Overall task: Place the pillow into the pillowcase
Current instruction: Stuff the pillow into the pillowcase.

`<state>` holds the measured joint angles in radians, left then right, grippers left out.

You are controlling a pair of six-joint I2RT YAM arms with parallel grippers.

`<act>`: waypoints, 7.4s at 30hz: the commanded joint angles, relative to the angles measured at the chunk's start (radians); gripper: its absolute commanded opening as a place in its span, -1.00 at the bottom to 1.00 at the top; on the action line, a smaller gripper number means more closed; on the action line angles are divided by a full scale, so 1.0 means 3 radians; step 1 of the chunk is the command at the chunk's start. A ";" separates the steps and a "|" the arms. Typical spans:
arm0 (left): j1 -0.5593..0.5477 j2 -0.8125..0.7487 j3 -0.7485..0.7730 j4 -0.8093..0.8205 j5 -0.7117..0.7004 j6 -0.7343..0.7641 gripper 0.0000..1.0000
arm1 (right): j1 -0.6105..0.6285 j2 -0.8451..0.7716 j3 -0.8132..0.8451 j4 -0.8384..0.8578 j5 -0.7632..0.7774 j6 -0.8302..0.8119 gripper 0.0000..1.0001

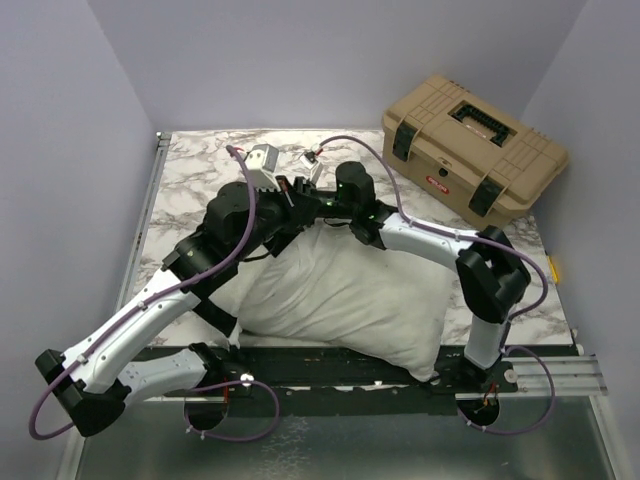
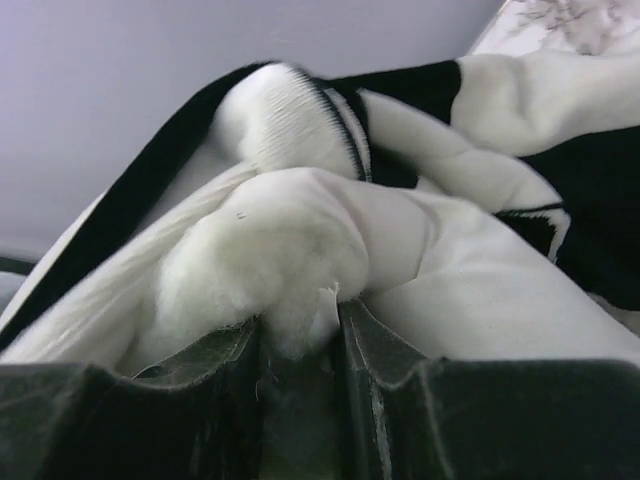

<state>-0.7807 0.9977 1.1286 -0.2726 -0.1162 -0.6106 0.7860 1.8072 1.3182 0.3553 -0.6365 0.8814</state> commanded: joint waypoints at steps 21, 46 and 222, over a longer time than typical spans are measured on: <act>-0.0228 0.0250 -0.0065 0.0802 0.0237 0.0052 -1.00 | -0.0410 -0.0034 0.1055 -0.2202 0.0714 -0.0864 0.68; -0.0226 -0.0429 -0.0549 0.0757 -0.0475 0.0311 -1.00 | -0.0591 -0.0974 -0.0106 -0.1466 -0.0039 -0.0714 0.40; -0.0312 0.0369 0.1696 -0.3796 -0.1442 -0.0069 0.98 | 0.0051 -0.1946 -0.0875 -0.2706 0.0710 -0.0964 1.00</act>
<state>-0.8726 1.1458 1.6634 -1.1442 -0.5331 -0.5064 0.7799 1.1725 1.0145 -0.5285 -0.3367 0.6083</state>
